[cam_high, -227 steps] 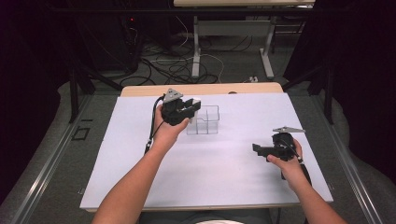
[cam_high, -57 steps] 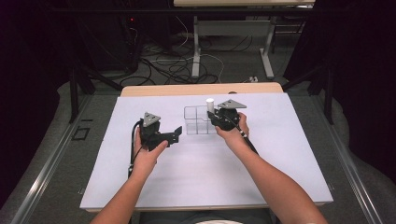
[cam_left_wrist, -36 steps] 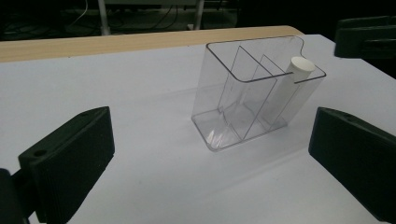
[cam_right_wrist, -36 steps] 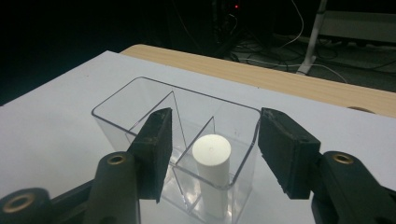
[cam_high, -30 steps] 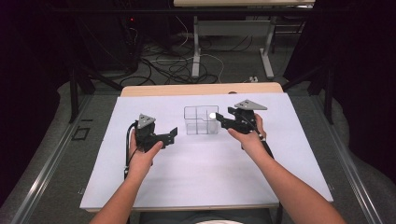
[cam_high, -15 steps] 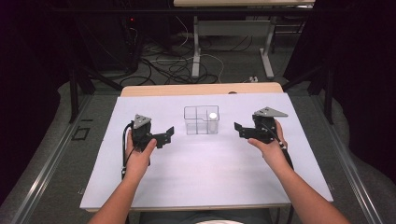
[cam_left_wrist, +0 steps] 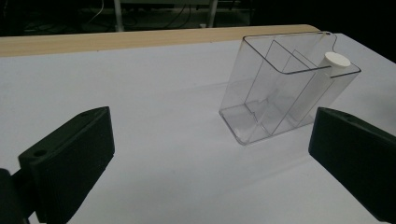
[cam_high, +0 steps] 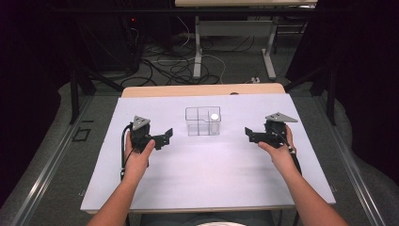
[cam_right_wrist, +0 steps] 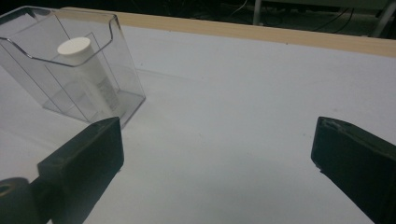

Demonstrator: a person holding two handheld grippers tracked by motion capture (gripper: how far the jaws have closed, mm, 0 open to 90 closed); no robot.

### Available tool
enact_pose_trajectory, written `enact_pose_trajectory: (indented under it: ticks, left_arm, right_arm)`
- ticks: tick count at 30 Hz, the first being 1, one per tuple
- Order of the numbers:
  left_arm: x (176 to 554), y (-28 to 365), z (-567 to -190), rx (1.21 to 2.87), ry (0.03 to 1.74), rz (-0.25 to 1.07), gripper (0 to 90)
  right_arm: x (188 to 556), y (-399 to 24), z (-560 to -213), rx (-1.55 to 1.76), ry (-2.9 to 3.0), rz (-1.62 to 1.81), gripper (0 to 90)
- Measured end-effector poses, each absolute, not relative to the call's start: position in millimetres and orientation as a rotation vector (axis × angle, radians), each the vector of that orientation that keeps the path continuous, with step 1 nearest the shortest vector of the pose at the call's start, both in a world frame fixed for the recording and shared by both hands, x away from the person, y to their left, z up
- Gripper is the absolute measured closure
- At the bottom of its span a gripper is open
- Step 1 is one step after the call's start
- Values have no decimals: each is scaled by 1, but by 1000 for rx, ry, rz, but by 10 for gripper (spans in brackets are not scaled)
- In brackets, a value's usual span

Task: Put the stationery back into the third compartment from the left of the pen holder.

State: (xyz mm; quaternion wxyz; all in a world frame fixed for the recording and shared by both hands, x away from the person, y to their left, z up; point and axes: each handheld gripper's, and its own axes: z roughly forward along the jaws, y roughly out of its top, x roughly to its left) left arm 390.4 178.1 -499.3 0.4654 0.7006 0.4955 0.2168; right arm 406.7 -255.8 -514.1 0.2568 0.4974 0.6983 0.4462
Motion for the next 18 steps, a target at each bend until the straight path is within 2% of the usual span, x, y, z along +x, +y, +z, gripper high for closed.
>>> enact_pose_trajectory:
  ticks: [18]
  left_arm:
    - [391, 177, -509, 1737, 1227, 518, 3]
  right_arm:
    - [403, -264, -529, 1405, 1914, 1188, 0]
